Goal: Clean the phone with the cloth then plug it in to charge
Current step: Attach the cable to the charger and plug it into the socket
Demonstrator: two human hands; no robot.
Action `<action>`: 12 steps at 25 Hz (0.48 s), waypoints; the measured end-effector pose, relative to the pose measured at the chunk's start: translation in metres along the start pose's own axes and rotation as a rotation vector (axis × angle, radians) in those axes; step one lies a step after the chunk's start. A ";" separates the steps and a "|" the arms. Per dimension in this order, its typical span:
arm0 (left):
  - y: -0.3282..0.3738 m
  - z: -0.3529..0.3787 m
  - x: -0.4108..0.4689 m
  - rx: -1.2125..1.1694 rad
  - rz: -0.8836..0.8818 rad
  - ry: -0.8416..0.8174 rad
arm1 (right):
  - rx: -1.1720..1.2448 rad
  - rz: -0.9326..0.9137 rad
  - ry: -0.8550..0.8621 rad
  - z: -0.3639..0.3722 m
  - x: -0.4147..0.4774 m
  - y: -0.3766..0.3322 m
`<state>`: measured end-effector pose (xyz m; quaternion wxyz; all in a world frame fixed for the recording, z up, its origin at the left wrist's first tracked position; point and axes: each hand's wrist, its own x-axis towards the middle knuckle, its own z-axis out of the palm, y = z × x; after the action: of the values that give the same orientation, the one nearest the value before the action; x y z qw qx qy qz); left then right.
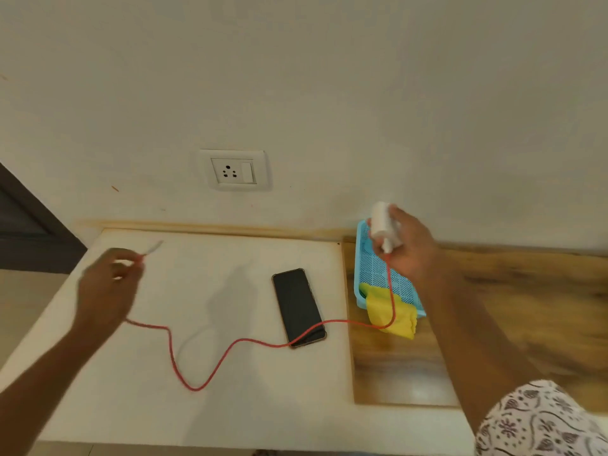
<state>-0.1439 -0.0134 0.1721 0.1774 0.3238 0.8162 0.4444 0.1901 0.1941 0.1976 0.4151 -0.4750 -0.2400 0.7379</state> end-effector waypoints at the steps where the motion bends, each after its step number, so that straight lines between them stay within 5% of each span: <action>1: 0.010 0.022 -0.011 -0.082 -0.027 -0.017 | -0.039 0.043 -0.058 0.021 0.001 0.014; 6: 0.029 0.115 -0.061 -0.441 -0.281 -0.227 | -0.176 0.241 -0.194 0.078 0.009 0.077; 12: 0.012 0.161 -0.084 -0.401 -0.430 -0.345 | -0.200 0.230 -0.298 0.128 0.032 0.107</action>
<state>0.0144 0.0313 0.0950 0.4628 0.1735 0.7199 0.4873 0.0274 0.1688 0.1569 0.2390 -0.4239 -0.3149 0.8149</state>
